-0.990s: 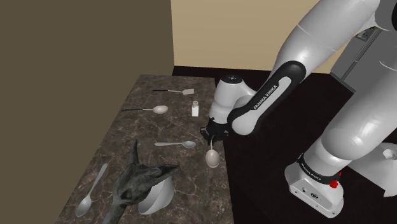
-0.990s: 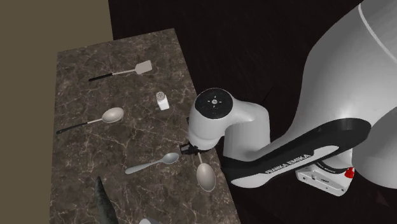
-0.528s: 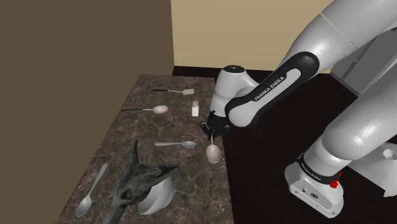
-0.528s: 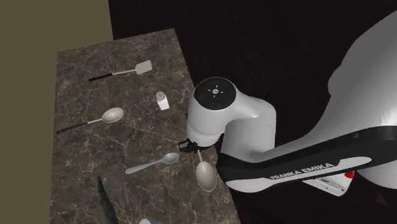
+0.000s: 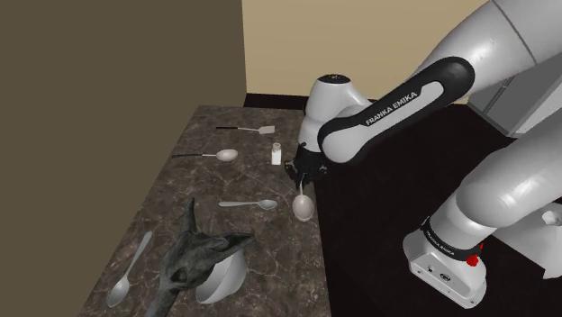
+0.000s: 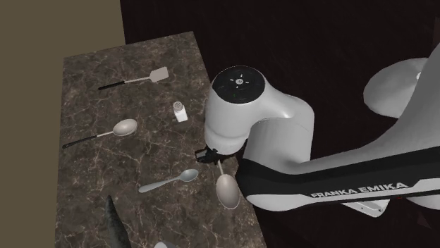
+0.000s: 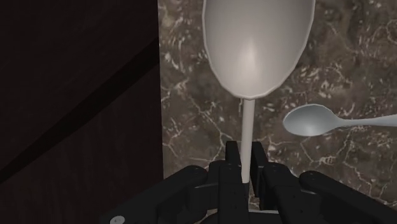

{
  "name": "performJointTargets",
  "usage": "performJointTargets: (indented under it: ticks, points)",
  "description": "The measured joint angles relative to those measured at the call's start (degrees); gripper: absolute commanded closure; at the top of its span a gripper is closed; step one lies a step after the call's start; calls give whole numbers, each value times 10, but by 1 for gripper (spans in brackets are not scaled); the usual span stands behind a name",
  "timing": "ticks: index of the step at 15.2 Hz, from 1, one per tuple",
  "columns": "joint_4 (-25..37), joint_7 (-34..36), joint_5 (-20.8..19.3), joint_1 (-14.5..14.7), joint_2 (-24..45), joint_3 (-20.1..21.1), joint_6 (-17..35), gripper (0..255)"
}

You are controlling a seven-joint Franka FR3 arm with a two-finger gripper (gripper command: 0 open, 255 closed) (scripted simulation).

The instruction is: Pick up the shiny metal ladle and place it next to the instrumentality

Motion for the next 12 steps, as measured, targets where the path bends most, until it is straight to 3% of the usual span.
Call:
performJointTargets:
  ticks: [12]
  points:
    - [164, -55, -138, -99, 155, -74, -33, 255]
